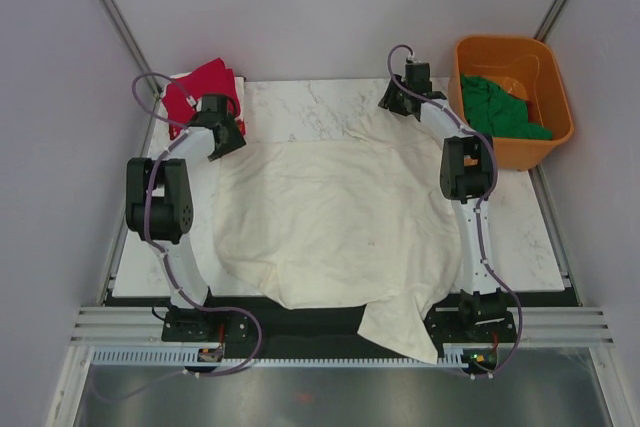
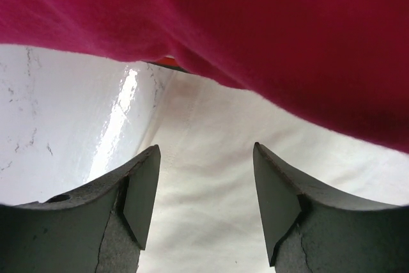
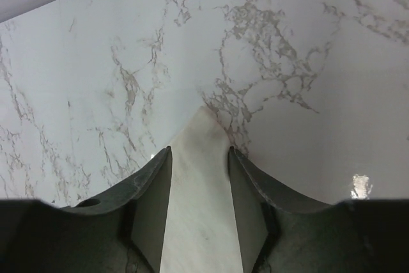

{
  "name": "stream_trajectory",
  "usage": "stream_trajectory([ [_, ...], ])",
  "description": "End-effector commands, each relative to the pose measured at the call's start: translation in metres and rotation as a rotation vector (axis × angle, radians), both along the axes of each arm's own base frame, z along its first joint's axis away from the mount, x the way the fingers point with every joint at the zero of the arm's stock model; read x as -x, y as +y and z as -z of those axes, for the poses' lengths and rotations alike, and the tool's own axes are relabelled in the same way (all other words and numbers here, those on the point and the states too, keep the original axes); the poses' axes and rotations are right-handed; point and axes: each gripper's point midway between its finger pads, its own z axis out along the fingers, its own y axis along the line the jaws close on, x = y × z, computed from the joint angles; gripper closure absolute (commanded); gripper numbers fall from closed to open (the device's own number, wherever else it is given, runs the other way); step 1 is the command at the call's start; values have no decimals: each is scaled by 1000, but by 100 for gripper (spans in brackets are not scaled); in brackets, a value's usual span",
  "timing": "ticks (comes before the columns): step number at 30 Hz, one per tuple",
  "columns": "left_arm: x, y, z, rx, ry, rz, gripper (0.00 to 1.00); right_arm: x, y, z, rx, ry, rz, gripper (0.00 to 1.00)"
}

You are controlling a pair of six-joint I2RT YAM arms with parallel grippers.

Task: Fold and stack the t-shirts
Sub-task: Flatten the tshirt out

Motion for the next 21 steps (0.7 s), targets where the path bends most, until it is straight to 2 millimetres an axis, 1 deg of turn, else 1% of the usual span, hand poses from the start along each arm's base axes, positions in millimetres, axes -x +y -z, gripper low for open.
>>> stream_trajectory([
  [1, -3, 12, 14, -41, 19, -22, 33, 15, 12, 40, -14, 98, -17, 53],
  [2, -7, 14, 12, -40, 10, -25, 33, 15, 12, 40, -10, 97, -18, 60],
  [3, -12, 7, 13, 8, 1, -13, 24, 14, 11, 39, -8, 93, -19, 64],
  [4, -14, 6, 18, 8, 11, 5, 23, 14, 11, 41, -4, 93, -22, 66],
  [5, -21, 6, 14, 13, -1, 9, 22, 14, 10, 40, -2, 91, -21, 73],
  [7, -24, 6, 15, 34, -2, 22, 21, 13, 9, 41, 2, 90, -21, 81],
  [9, -28, 6, 16, 54, -3, 31, 21, 13, 8, 40, 11, 88, -22, 97],
  [10, -30, 5, 17, 61, -3, 35, 21, 13, 6, 39, 13, 85, -23, 100],
  [12, -31, 4, 21, 77, 7, 39, 24, 13, 4, 40, 16, 87, -20, 100],
  [14, -36, 5, 20, 81, 0, 31, 25, 12, 1, 34, 17, 76, -20, 100],
  [15, -38, 6, 17, 77, -5, 30, 25, 13, 0, 36, 18, 82, -18, 100],
  [16, -41, 6, 14, 72, -14, 33, 26, 12, -2, 32, 18, 74, -16, 100],
  [18, -43, 7, 15, 64, -9, 41, 28, 16, -4, 33, 19, 83, -13, 100],
  [19, -47, 7, 12, 60, -13, 50, 29, 14, -8, 28, 15, 73, -5, 100],
  [20, -47, 7, 14, 62, -2, 51, 31, 14, -9, 26, 13, 69, -3, 100],
  [21, -45, 6, 22, 64, 23, 53, 31, 15, -12, 26, 7, 74, 3, 100],
])
